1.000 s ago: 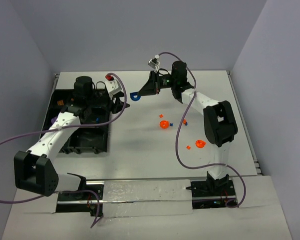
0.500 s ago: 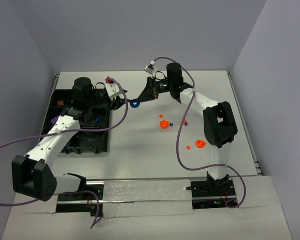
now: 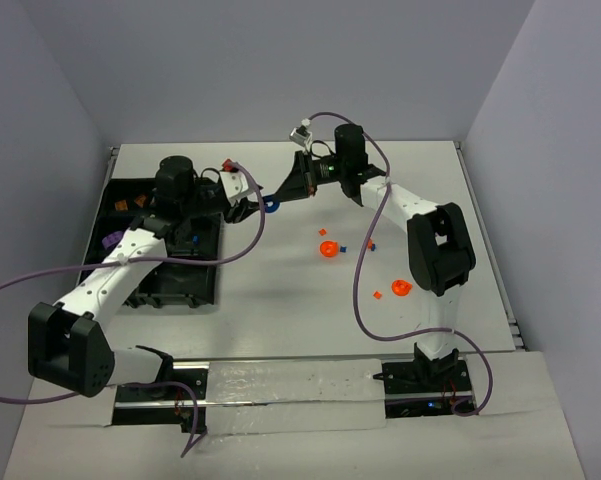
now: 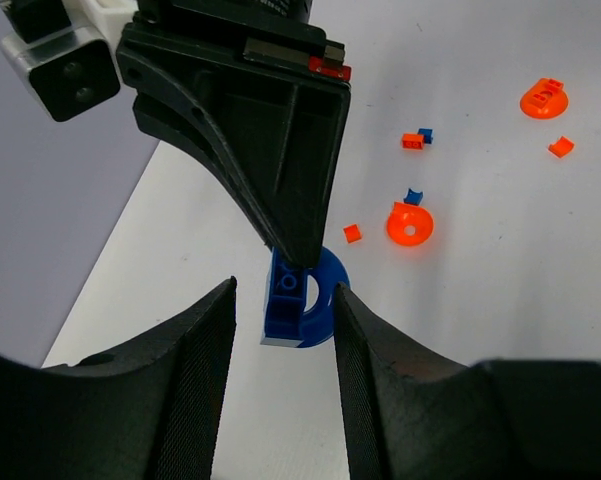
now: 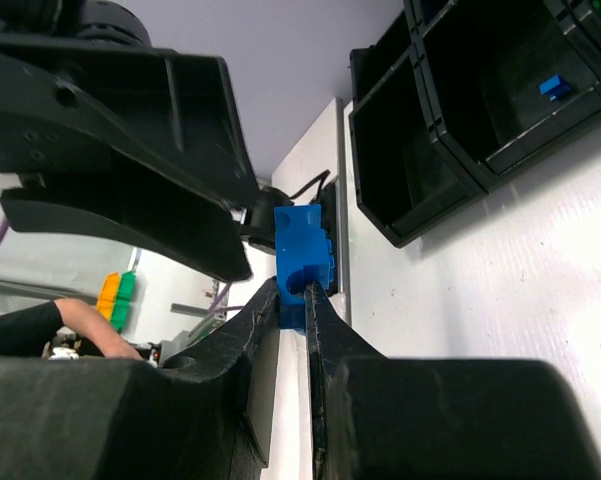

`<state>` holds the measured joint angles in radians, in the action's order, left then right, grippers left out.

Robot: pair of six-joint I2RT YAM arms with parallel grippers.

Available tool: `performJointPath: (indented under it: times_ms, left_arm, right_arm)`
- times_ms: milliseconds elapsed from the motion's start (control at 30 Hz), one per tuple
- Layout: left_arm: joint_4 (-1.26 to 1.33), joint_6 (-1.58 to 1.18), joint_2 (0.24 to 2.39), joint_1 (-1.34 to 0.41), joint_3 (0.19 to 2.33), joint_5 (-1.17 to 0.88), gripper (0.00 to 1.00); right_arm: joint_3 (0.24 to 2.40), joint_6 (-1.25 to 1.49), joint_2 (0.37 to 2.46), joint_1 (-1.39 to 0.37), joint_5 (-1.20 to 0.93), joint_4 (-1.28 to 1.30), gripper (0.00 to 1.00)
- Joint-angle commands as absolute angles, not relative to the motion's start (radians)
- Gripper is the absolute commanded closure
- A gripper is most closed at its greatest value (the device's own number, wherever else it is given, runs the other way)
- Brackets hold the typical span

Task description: Sort the legos into containers by color

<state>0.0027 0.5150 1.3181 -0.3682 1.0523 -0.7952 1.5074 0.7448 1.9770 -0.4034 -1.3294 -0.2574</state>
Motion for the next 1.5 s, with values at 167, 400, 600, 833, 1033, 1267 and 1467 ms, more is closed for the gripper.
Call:
performJointPath:
  times_ms: [167, 400, 600, 833, 1033, 1267, 1467]
  left_arm:
    - [-0.02, 0.557, 1.367, -0.399, 1.098, -0.741, 0.54]
    - [-0.009, 0.531, 1.391, -0.402, 1.108, -0.688, 0.67]
    - [-0.009, 0.528, 1.405, -0.404, 1.122, -0.682, 0.78]
    - [-0.051, 0.519, 1.399, -0.404, 1.13, -0.667, 1.0]
    - [-0.161, 0.469, 1.299, -0.375, 1.113, -0.644, 1.0]
    - [-0.377, 0.331, 1.167, -0.239, 1.095, -0.497, 1.0]
    - [-0.426, 0.234, 1.115, -0.186, 1.052, -0.188, 1.0]
  right_arm:
    - [1.536, 0.848, 1.916, -0.414, -1.373, -0.412, 1.0]
    - [1.542, 0.853, 1.921, -0.42, -1.39, -0.416, 1.0]
    - [1.545, 0.868, 1.925, -0.427, -1.408, -0.442, 1.0]
    - [1.544, 0.881, 1.926, -0.426, -1.408, -0.445, 0.63]
    - [1.601, 0.655, 1.922, -0.363, -1.245, -0.044, 0.16]
    - [1.693, 0.121, 1.819, -0.275, -0.747, 0.422, 0.01]
    - [1.623, -0.009, 1.705, -0.212, -0.56, 0.463, 0.0]
